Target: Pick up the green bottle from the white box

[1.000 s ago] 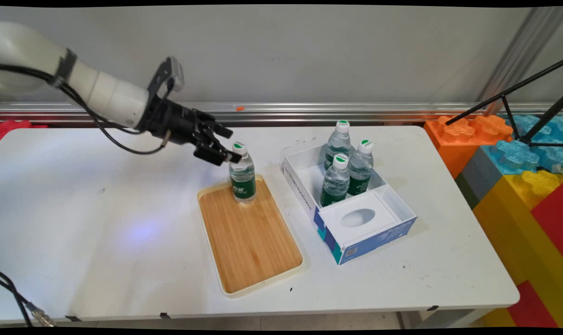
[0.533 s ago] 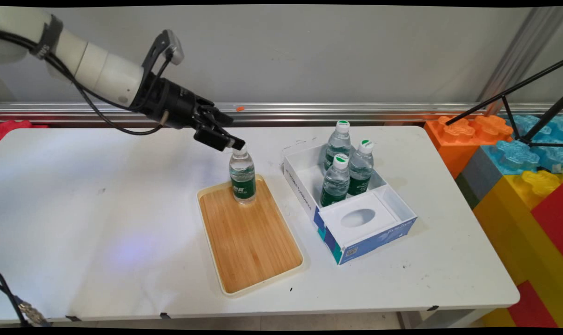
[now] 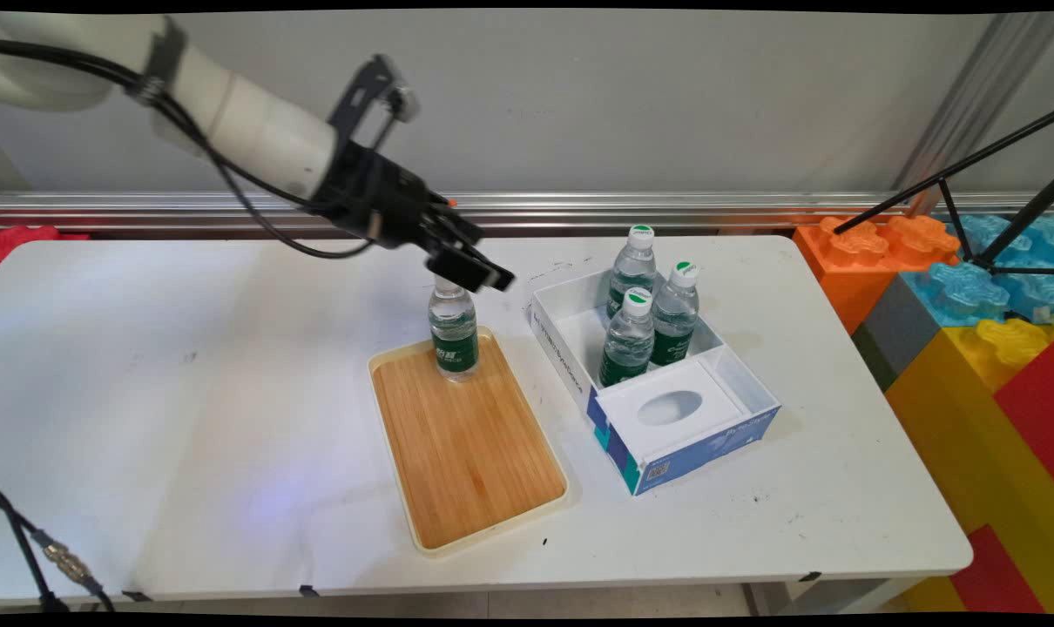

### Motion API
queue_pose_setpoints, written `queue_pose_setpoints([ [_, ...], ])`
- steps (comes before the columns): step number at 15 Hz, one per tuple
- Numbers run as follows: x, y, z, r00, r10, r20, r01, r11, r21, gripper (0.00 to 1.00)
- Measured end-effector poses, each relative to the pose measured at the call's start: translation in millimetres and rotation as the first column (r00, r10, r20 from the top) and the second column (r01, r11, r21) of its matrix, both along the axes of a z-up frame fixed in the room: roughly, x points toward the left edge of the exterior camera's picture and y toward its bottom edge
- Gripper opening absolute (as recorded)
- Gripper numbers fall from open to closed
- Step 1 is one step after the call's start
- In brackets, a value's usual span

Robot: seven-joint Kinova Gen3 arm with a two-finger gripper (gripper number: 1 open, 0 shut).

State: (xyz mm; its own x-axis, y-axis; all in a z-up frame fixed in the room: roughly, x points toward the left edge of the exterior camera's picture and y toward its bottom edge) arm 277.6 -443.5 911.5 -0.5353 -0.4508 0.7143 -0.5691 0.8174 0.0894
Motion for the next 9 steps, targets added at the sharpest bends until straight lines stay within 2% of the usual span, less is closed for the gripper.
queue_pose_setpoints([
  [5,-48.7,-0.8,-4.5,0.999,-0.010,0.039,0.010,1.000,0.004,1.00],
  [9,-81.6,-3.7,-17.7,0.998,0.004,0.064,-0.004,1.000,0.003,1.00],
])
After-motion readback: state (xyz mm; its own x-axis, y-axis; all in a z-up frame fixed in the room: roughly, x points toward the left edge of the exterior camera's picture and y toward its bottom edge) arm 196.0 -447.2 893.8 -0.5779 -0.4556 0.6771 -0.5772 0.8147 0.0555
